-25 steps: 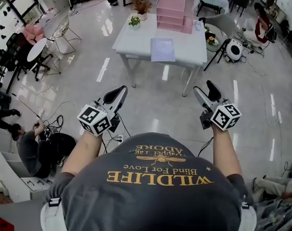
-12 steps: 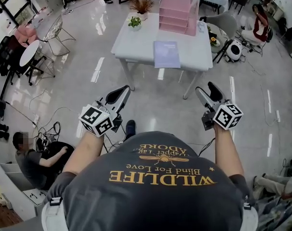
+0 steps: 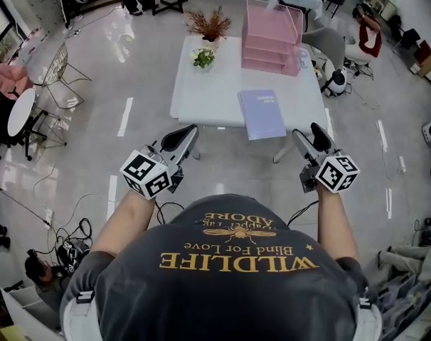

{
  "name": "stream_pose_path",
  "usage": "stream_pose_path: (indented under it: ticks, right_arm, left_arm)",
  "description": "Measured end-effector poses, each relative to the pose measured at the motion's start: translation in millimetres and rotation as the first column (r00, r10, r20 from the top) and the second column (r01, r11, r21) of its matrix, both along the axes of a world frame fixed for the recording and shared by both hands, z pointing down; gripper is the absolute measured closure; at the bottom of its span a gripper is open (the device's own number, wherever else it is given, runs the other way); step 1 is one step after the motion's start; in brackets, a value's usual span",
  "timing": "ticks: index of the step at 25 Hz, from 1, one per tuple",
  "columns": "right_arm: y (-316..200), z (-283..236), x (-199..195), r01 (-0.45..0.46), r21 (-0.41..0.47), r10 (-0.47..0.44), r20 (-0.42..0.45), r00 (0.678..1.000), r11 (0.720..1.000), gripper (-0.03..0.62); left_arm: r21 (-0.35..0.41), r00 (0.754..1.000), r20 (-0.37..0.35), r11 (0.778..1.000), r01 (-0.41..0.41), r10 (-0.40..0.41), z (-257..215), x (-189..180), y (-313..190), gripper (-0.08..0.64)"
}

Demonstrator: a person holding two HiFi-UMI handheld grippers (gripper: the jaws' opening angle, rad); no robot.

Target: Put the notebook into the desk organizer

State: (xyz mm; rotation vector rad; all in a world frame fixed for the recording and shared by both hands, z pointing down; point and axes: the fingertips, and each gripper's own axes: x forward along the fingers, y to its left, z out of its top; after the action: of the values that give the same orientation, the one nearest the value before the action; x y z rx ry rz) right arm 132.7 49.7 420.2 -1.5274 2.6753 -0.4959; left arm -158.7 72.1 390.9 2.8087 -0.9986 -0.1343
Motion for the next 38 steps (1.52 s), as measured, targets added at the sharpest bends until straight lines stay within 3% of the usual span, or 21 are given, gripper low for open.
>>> stream_pose_path:
  ticks: [5, 11, 19, 24, 31, 34, 38]
  right_arm:
    - [-57.0, -3.2, -23.6, -0.012, -0.018, 0.012, -0.022, 1.000, 1.000, 0.233]
    - [-101.7, 13.6, -17.4, -0.009, -0.048, 0.008, -0.018, 1.000, 0.999, 0.233]
    - [-198.0, 39.2, 40.5, 0.098, -0.049, -0.098, -0.004, 0.995, 0.994, 0.233]
    - [-249.8, 45.5, 68.2, 0.142, -0.056, -0.141, 0.032, 0.990, 0.988, 0.233]
    - [-269.2, 86.8, 69.4, 0.137, -0.113, -0.130, 0.069, 0.989, 0.984, 0.233]
    - [-256.1, 112.2, 70.8, 0.106, -0.200, -0.097, 0.058, 0.994, 0.974, 0.233]
    - [-220.9, 147.8, 86.5, 0.069, -0.358, -0.054, 0.052, 0.997, 0.931, 0.233]
  left_arm:
    - [-0.018, 1.000, -0.010, 1.000, -0.021, 0.021, 0.0, -19.4, -60.7, 0.560]
    - [-0.047, 1.000, 0.005, 0.999, -0.018, 0.018, 15.2, -14.2, -105.6, 0.560]
    - [-0.075, 0.997, 0.047, 0.995, 0.064, -0.060, 25.6, 59.1, -190.3, 0.560]
    - [-0.079, 0.995, 0.072, 0.994, 0.073, -0.068, 21.0, 99.2, -229.1, 0.560]
    - [-0.101, 0.996, 0.085, 0.995, 0.010, -0.001, 43.8, 98.4, -270.3, 0.560]
    - [-0.139, 0.995, 0.079, 0.989, -0.051, 0.062, 62.7, 94.5, -278.4, 0.560]
    - [-0.168, 0.987, 0.083, 0.978, -0.124, 0.139, 81.6, 104.6, -278.7, 0.560]
